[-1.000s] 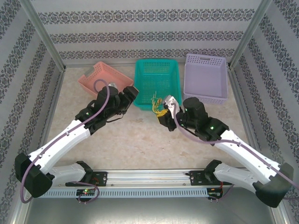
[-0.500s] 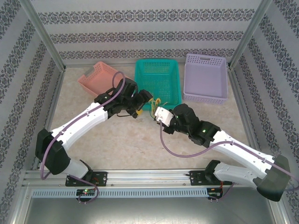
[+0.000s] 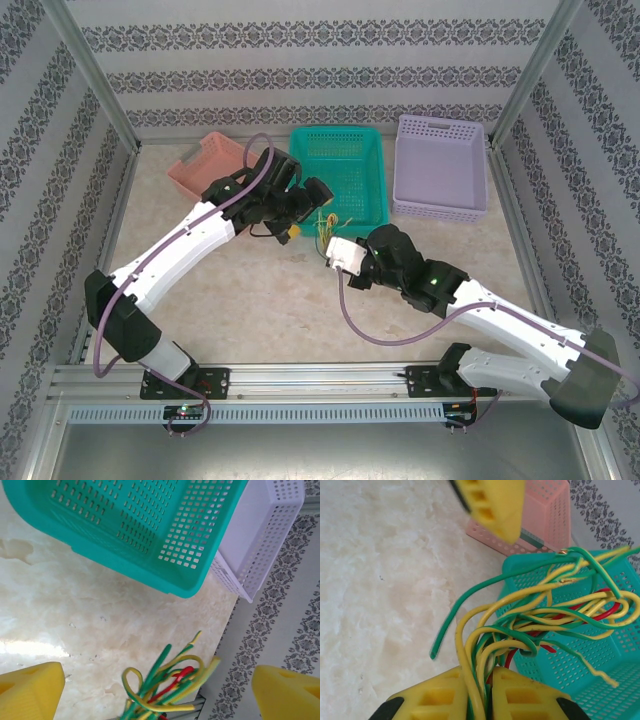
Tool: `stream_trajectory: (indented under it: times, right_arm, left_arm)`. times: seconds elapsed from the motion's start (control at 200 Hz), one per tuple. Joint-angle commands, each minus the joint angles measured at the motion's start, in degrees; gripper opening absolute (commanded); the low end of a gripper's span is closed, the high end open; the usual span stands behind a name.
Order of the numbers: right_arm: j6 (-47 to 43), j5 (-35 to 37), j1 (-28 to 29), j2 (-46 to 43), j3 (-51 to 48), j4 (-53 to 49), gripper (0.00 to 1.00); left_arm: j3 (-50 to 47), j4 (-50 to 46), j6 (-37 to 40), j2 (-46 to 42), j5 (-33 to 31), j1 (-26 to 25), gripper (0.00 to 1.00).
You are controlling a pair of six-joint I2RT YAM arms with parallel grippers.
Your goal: Untangle the cables
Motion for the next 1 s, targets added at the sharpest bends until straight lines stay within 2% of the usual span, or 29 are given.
stream_trajectory:
  times: [0.0,0.2,0.34,0.405,0.455,0.51,0.53,0.575,0.605,0.699,0.804,0.894,0.994]
  right_arm:
    - [-6.31,2.64,0.57,0.34,-0.87,0.59,0.00]
    - [-13.96,6.65,1.66,1.98,-0.10,2.42,0.00]
    - [-19.75,10.00,5.12,2.82,0.13,4.16,0.00]
    - [-20.92,13.51,6.52,2.86,-0.42,7.14,0.00]
    - [-20.80,15.35,6.88,2.61,-0.81,8.96,0.00]
    - [-19.91,16.90,6.99,2.25,-1.12,10.38,0.00]
    - [-18.92,17.31,6.99,2.09,-1.13,10.47,0.00]
    - [-15.61,17.84,6.83,1.54,-0.96,10.18,0.00]
    - [-13.55,17.70,6.86,1.20,-1.02,9.59,0.00]
    - [-4.11,16.06,6.33,-0.93,-1.74,7.15,0.00]
    - [13.77,7.52,3.43,-2.03,-1.27,2.57,0.00]
    - [30.60,-2.47,0.11,-1.20,-0.86,1.16,0.00]
    - [46.95,-17.69,-5.24,0.34,-4.21,6.74,0.00]
  left_arm:
    - [1.99,-6.64,-0.60,-0.53,-1.78,-0.93,1.00]
    - [9.25,-14.59,4.90,7.93,1.62,-3.49,0.99]
    - [8.68,-11.53,5.37,10.51,1.82,-3.69,0.93]
    - [8.95,-11.00,5.71,12.05,2.14,-3.70,0.83]
    - [9.02,-11.27,6.02,12.79,1.77,-3.63,0.71]
    - [8.46,-11.59,5.93,12.41,-0.29,-3.61,0.50]
    - [8.06,-11.63,5.67,11.86,-1.30,-3.53,0.38]
    - [6.90,-11.77,4.67,10.23,-4.16,-3.28,0.10]
    - [5.94,-11.69,3.93,8.89,-5.95,-2.94,0.00]
    - [0.93,-8.67,0.26,2.72,-11.34,-1.48,0.00]
    - [-9.83,1.01,-6.69,-6.97,-16.84,-0.81,0.00]
    - [-19.16,11.33,-13.43,-13.64,-20.17,-0.80,0.00]
    - [-26.78,20.29,-18.86,-19.33,-23.98,-0.80,0.00]
